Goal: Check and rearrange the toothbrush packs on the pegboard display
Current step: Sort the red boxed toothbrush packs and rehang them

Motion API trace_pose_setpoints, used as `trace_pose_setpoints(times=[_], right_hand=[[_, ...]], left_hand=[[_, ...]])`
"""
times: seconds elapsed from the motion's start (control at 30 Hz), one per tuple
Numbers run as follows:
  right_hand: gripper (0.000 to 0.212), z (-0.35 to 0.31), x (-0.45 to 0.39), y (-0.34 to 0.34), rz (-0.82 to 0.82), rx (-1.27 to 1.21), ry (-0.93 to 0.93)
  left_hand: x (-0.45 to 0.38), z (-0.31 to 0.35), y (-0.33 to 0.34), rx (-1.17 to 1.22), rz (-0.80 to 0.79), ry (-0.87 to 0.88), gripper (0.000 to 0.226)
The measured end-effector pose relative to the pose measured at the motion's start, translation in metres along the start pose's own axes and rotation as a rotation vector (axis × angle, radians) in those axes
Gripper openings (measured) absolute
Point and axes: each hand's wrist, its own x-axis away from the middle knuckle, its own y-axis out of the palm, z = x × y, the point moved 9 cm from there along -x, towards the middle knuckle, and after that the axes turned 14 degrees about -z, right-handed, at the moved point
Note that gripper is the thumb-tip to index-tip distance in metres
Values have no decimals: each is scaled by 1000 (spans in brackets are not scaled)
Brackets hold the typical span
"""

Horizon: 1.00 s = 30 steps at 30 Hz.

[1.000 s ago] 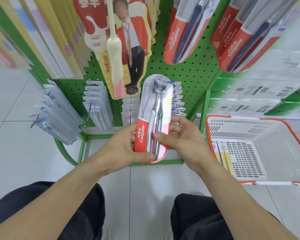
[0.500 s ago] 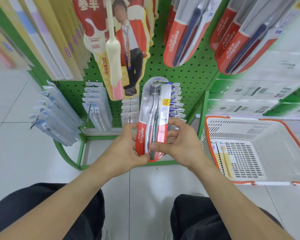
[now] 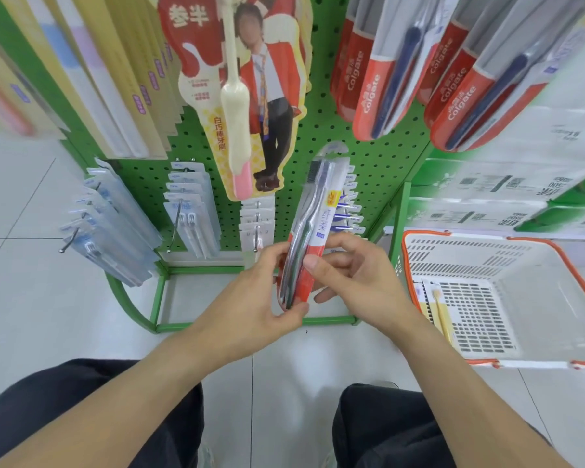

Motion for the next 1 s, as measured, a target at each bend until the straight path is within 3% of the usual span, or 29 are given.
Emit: trace_pose_setpoints(times=[0.2, 0.37, 0.57, 0.73, 0.87, 1.0], right_hand=[[22, 5, -4, 3, -55, 149, -12], [64, 8, -4, 2, 39, 521, 23], [99, 4, -4, -10, 102, 406, 25], [57, 4, -4, -5, 34, 402, 24], [33, 9, -5, -12, 60, 345, 38], [24, 10, -4, -14, 67, 313, 52]], left_hand=[[-2, -12, 11, 147, -75, -47, 64], [-3, -20, 11, 474, -41, -77, 60], [-3, -16, 6, 458, -105, -72, 50], [-1, -14, 3, 335, -131, -73, 52], [0, -17, 13, 422, -245, -117, 49], [1, -14, 19, 489, -282, -131, 42]])
